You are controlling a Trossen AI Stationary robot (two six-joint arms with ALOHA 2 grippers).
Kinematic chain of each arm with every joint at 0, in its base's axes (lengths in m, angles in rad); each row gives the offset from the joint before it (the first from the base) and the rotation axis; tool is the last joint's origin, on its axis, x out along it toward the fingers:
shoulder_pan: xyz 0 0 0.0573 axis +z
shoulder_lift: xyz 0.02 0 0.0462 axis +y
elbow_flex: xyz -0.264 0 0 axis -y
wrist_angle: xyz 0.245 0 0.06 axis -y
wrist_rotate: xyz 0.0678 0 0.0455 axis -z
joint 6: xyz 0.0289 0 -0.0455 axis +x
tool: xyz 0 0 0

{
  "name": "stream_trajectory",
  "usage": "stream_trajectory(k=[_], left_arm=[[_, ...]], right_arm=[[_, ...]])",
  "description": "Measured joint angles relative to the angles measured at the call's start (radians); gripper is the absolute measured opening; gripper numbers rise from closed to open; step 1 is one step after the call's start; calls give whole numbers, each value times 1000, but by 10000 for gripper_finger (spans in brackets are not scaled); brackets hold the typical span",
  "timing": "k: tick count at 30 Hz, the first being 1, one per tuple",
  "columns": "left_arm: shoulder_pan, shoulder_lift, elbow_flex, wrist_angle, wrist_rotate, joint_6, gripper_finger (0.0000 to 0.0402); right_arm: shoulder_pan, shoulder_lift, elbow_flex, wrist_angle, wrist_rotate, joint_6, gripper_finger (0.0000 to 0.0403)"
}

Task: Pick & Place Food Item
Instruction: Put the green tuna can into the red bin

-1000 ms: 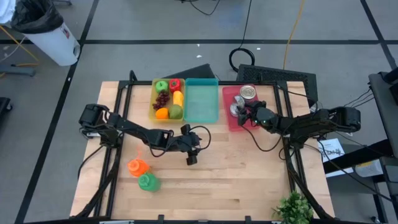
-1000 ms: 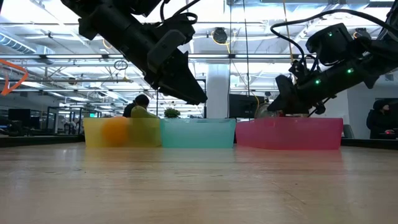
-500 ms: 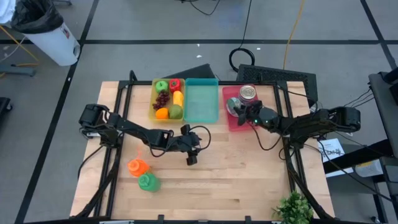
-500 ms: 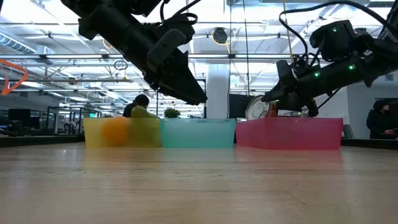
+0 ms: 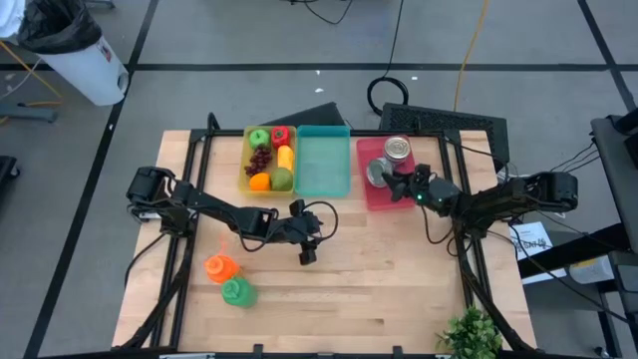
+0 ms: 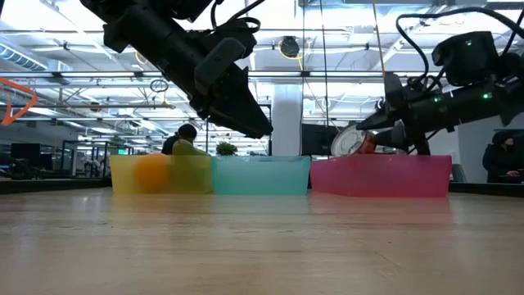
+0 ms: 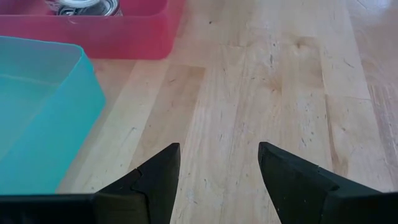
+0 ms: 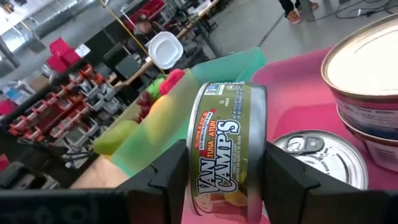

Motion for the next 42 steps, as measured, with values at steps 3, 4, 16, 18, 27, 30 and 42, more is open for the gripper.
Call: stream_trajectory(k=[3, 4, 16, 18, 27, 30, 42], left_arm=[[0, 0, 0, 1, -1, 0, 228], [0, 0, 0, 1, -1, 0, 228], [0, 0, 0, 1, -2, 1, 228], [0, 0, 0, 1, -2, 0, 228], [1, 0, 0, 0, -1, 0, 228], [1, 0, 0, 0, -1, 0, 228], [1, 0, 0, -1, -1, 0, 228]], right_arm=[[0, -2, 12, -16, 0, -15, 147], [0, -2, 16, -28, 0, -27, 147], [0, -2, 29, -84, 30, -88, 296], [0, -2, 29, -77, 29, -100, 307], [0, -19, 109, -169, 34, -261, 291], [1, -31, 197, -413, 64, -295, 282], [113, -32, 519, -986, 424, -488, 269]])
